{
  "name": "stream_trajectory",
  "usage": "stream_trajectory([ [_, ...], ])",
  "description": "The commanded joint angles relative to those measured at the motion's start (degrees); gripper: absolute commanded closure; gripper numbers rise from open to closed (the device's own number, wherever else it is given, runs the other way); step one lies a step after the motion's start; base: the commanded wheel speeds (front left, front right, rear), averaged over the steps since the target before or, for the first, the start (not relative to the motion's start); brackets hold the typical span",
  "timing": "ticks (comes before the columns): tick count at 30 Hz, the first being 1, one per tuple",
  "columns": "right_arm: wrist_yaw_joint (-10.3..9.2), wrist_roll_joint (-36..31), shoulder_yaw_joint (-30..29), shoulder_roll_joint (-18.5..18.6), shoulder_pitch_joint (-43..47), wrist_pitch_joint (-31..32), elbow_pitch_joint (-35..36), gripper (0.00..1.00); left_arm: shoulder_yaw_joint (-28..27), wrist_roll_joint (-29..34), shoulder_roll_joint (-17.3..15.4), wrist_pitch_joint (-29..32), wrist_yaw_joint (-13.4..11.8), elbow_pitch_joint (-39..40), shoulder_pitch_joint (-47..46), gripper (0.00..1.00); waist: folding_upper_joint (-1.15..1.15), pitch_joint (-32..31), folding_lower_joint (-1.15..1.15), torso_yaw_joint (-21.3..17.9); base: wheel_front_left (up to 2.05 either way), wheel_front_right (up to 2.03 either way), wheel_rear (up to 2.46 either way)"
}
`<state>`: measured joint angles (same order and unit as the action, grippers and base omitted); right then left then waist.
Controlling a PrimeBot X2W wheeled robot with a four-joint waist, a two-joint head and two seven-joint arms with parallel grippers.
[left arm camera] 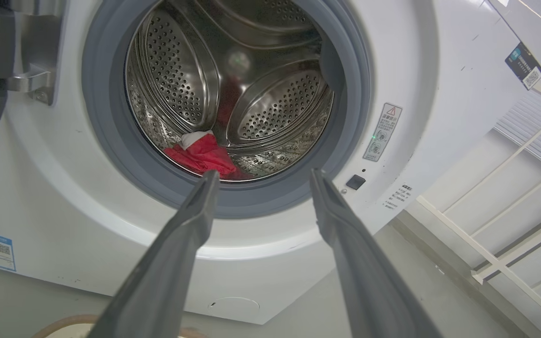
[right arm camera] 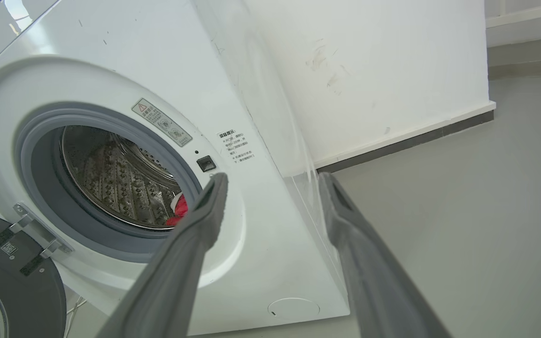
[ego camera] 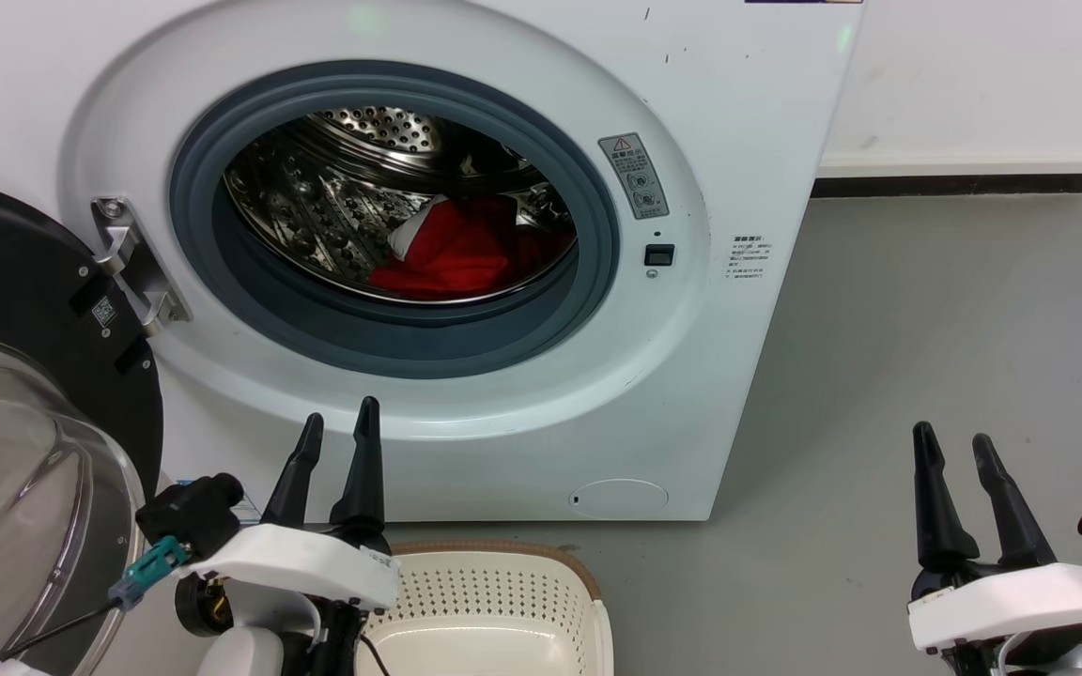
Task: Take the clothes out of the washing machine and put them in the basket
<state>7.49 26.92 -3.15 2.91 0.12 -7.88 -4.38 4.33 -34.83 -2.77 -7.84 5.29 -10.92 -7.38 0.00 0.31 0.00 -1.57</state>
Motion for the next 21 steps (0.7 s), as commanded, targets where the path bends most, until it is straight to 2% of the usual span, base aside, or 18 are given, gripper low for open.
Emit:
stream_trajectory([
  [1, 0.00, -1.3, 0.1, 0.0, 0.2, -0.5, 0.7, 0.00, 0.2, 1.3, -0.1, -0.6, -0.2, 0.4, -1.3, 0.00, 0.00, 0.0, 0.00, 0.0, 0.00, 0.00, 0.00],
  [21, 0.00, -14.6, 0.1, 0.0, 1.0, -3.0, 0.1, 0.00, 1.5, 15.6, -0.2, -3.3, -0.9, -1.2, -1.8, 0.00, 0.00, -0.1, 0.00, -0.3, 0.00, 0.00, 0.00],
])
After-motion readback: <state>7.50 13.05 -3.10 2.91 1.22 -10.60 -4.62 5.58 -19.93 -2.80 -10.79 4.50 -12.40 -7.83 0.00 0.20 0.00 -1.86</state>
